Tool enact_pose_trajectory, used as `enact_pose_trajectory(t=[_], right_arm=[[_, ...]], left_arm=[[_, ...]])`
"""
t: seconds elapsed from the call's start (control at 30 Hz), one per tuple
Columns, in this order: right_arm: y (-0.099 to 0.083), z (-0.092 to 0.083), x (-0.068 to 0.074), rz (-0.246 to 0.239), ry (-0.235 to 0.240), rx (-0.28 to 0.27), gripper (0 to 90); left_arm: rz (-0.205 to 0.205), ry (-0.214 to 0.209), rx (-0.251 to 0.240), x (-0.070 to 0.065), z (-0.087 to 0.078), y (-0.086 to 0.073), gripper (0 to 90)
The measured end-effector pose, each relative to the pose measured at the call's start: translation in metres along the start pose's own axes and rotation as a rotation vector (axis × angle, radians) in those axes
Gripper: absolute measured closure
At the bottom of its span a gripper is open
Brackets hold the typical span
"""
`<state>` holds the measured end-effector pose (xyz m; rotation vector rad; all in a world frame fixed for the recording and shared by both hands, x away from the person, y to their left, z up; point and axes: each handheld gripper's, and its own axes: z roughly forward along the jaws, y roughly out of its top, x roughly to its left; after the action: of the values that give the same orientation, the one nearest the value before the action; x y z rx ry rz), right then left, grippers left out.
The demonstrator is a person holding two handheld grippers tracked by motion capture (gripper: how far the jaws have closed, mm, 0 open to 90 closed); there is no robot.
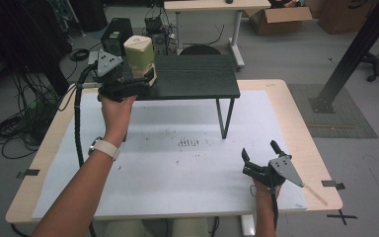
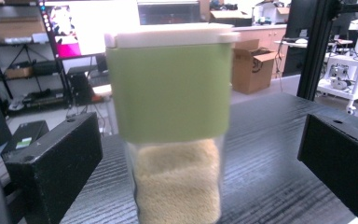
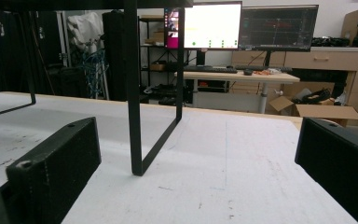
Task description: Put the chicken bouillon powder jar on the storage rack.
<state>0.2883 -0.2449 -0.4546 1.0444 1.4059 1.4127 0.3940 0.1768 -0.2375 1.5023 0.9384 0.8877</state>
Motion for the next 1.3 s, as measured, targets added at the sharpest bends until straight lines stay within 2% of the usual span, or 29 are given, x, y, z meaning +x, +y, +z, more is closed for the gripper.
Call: enact_pose_trajectory(t=[0.17,0.37,0.57,0.87,1.13,1.3], right_arm=[[0.000,0.000,0.000,0.000,0.001,0.002,0.0],[0.000,0.000,0.000,0.000,0.000,0.003,0.0],[0.000,0.000,0.000,-0.001,-0.001,0.003,0.0],[0.000,0.001,0.000,-0.001,-0.002,0.004,0.0],[0.000,0.000,0.000,-0.002,-0.001,-0.002,0.0],[0.000,0.000,0.000,-0.004,-0.002,-0.003,0.0]], left_arm=[[0.025,-0.009,-0.021,-0.005,-0.011,-0.002,0.4],[0.022,-0.029,-0.039,-0.008,-0.025,-0.007,0.3],[0.033,-0.030,-0.059,-0.009,-0.043,-0.014,0.4],[0.010,-0.045,-0.091,-0.001,-0.067,-0.034,0.4],[-0.016,-0.057,-0.138,0.013,-0.090,-0.056,0.3],[-0.027,-0.062,-0.141,0.022,-0.100,-0.068,0.3]])
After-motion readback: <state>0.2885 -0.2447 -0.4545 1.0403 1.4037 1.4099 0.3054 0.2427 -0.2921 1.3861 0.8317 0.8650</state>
